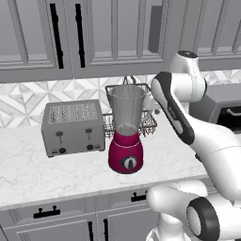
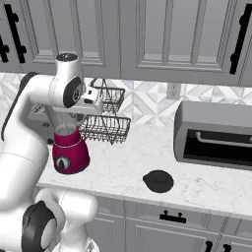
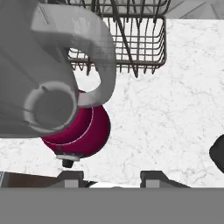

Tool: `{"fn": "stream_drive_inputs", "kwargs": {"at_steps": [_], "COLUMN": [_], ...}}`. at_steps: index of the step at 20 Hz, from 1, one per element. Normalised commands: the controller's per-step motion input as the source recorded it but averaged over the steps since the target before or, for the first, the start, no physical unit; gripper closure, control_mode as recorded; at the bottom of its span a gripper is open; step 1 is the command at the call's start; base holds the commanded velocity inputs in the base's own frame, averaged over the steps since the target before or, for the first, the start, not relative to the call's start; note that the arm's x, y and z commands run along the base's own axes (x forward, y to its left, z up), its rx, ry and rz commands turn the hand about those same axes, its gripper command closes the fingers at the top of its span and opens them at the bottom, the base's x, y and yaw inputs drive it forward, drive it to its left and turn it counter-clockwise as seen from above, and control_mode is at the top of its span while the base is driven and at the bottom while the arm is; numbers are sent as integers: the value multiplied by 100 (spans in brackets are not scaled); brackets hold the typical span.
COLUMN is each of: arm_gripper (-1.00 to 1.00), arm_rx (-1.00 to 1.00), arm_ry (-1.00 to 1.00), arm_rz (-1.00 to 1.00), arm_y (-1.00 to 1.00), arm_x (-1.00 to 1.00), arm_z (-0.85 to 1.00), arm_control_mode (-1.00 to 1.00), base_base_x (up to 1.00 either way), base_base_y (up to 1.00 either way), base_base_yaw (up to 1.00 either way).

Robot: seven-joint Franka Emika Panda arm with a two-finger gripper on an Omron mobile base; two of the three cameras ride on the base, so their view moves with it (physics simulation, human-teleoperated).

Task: Close the lid blender by securely placing the lid on top.

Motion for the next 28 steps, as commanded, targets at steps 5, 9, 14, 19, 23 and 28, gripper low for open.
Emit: {"fn": "stream_drive_inputs", "kwargs": {"at_steps": [5, 9, 14, 19, 23, 28], "arm_gripper": [-100, -100, -100, -100, -100, -100], "arm_rx": [0, 0, 0, 0, 0, 0], "arm_ry": [0, 0, 0, 0, 0, 0], "arm_rz": [-2, -5, -7, -6, -8, -8], "arm_y": [-9, -26, -52, -61, -82, -80], "arm_x": [-23, -30, -18, -11, -10, -6], "arm_z": [-4, -27, -35, -37, -38, -44], "arm_control_mode": [-100, -100, -100, -100, -100, -100], "base_base_x": [0, 0, 0, 0, 0, 0], "base_base_y": [0, 0, 0, 0, 0, 0], "base_base_yaw": [0, 0, 0, 0, 0, 0]}}
